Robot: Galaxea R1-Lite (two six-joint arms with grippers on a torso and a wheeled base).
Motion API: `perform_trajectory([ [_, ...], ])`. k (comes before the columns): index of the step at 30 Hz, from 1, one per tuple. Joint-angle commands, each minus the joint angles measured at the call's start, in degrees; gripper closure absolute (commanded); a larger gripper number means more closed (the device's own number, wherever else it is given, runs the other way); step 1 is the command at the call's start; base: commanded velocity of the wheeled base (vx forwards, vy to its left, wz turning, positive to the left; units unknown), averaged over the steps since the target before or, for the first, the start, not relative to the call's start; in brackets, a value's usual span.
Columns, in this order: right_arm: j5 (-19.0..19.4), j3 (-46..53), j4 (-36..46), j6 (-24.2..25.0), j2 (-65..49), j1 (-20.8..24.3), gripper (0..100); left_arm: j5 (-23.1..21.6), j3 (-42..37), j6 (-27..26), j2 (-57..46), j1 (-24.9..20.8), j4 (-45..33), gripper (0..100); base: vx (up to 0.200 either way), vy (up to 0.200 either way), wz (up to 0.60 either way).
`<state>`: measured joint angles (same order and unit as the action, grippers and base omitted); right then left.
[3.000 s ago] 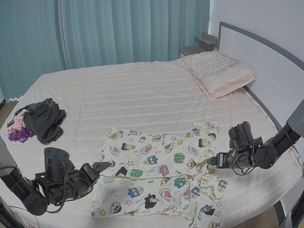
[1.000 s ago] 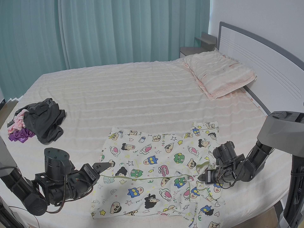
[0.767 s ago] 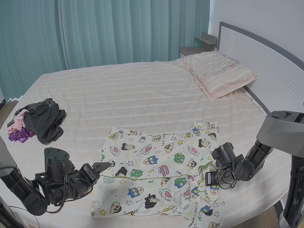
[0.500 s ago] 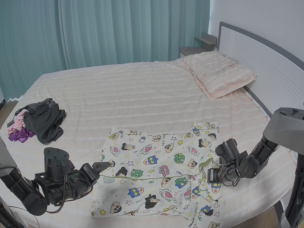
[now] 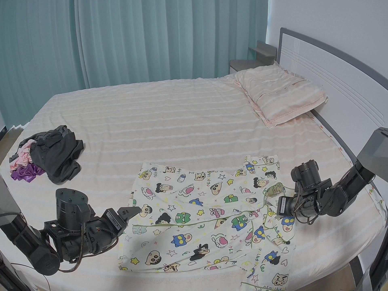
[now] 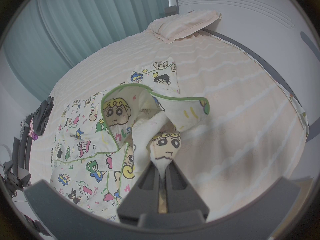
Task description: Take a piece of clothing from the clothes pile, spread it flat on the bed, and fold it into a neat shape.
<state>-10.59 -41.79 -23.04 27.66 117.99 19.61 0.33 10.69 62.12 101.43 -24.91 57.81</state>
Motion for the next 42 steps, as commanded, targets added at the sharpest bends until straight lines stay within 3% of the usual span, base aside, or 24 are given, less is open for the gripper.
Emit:
perform_trajectory([
  [1,-0.04,-0.31,-0.25,0.03,0.57,-1.07,100,0.02,-0.06,0.02,0.18,-0.06,0.02,0,0.0,0.0,0.0],
  [2,-0.13,0.13,-0.95,0.03,0.92,-1.33,100,0.02,-0.14,0.02,0.26,-0.23,0.02,0,0.0,0.0,0.0],
  [3,0.05,0.39,-1.66,0.2,0.92,-1.33,0,-0.07,-0.14,0.02,0.44,-0.32,0.02,0,0.0,0.0,0.0],
  [9,2.42,2.33,-5.08,0.73,-0.4,-2.21,0,-0.07,-0.14,0.02,0.79,-0.32,0.02,0,0.0,0.0,0.0],
  [11,6.73,3.91,-6.58,1.08,-1.27,-3.44,0,-0.07,-0.14,0.02,0.97,-0.32,0.02,0,0.0,0.0,0.0],
  [15,10.07,4.44,-6.49,4.07,-0.22,-4.32,0,-0.07,-0.14,0.1,1.32,-0.32,0.02,0,0.0,0.0,0.0],
  [23,10.51,4.44,-6.58,3.89,1.1,-7.75,0,-0.07,-0.23,0.1,1.32,-0.32,0.02,0,0.0,0.0,0.0],
  [31,16.13,4.88,-6.67,3.72,1.1,-12.67,0,-0.07,-0.32,0.1,1.32,-0.32,0.02,0,0.0,0.0,0.0],
  [42,17.1,6.11,-6.84,0.46,1.1,-16.8,0,-0.15,-0.23,0.1,1.32,-0.32,0.02,0,0.0,0.0,0.0],
])
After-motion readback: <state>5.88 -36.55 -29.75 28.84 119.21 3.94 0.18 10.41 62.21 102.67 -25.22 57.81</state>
